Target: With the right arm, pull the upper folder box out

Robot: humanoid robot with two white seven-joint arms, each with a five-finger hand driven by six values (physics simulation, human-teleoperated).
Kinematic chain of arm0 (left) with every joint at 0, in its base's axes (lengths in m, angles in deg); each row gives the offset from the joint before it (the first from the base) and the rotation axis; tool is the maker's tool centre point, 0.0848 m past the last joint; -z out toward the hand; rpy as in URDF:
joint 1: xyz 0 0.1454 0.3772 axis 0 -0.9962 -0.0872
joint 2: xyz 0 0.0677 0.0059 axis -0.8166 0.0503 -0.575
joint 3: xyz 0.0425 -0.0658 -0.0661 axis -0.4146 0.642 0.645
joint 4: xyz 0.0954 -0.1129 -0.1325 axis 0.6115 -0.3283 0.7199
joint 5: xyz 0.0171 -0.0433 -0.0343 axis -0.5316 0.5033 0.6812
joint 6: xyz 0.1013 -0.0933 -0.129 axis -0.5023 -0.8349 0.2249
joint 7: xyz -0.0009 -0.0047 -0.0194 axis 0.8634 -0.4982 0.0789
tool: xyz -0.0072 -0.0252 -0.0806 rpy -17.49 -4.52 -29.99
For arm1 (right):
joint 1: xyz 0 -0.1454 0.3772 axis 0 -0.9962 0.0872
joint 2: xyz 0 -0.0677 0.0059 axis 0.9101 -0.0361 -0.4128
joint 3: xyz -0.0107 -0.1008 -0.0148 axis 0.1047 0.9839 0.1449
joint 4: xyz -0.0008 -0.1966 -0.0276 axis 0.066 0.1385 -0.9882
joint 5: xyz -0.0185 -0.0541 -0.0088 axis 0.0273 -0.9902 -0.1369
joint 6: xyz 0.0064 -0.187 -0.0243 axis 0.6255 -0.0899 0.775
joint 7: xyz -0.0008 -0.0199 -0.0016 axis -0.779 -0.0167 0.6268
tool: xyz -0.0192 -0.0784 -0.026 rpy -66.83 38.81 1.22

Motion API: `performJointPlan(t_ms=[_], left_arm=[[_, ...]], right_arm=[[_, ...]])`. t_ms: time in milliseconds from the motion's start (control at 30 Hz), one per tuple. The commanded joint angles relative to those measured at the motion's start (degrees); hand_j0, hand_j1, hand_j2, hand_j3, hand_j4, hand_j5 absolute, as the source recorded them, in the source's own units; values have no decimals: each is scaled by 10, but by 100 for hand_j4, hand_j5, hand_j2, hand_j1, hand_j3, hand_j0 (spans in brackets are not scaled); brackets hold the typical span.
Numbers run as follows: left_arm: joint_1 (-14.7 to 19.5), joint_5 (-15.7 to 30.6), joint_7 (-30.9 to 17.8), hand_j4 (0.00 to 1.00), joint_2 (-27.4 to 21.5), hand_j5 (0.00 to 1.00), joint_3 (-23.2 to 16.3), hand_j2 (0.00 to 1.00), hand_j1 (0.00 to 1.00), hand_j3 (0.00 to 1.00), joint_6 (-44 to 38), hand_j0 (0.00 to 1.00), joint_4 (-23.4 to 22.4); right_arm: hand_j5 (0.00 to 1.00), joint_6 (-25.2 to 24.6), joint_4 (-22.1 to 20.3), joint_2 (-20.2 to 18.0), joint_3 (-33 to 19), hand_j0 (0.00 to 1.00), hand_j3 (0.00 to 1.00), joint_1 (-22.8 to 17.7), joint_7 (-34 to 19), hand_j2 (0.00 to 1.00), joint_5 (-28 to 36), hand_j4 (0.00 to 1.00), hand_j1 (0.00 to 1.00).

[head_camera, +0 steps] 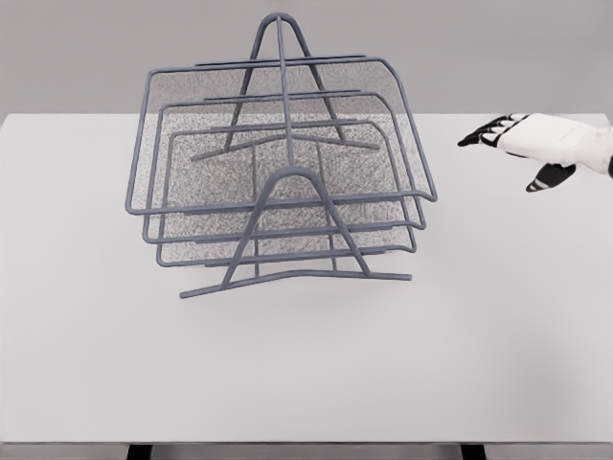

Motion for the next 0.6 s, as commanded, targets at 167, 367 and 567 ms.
performJointPlan(t_ms=[167,367,567], left_arm=[[0,0,0,100,0,100,1,100,100,100,0,100,0],[0,0,0,100,0,100,0,100,100,100,0,100,0],[0,1,0,100,0,100,0,100,100,100,0,100,0]], right_arm=[[100,-2,-90,40,5,100,100,47,0,100,2,100,100],[100,-2,-148,57,35,100,100,47,0,100,21,100,100],[100,-2,-146,8,44,100,100,38,0,100,21,100,100]])
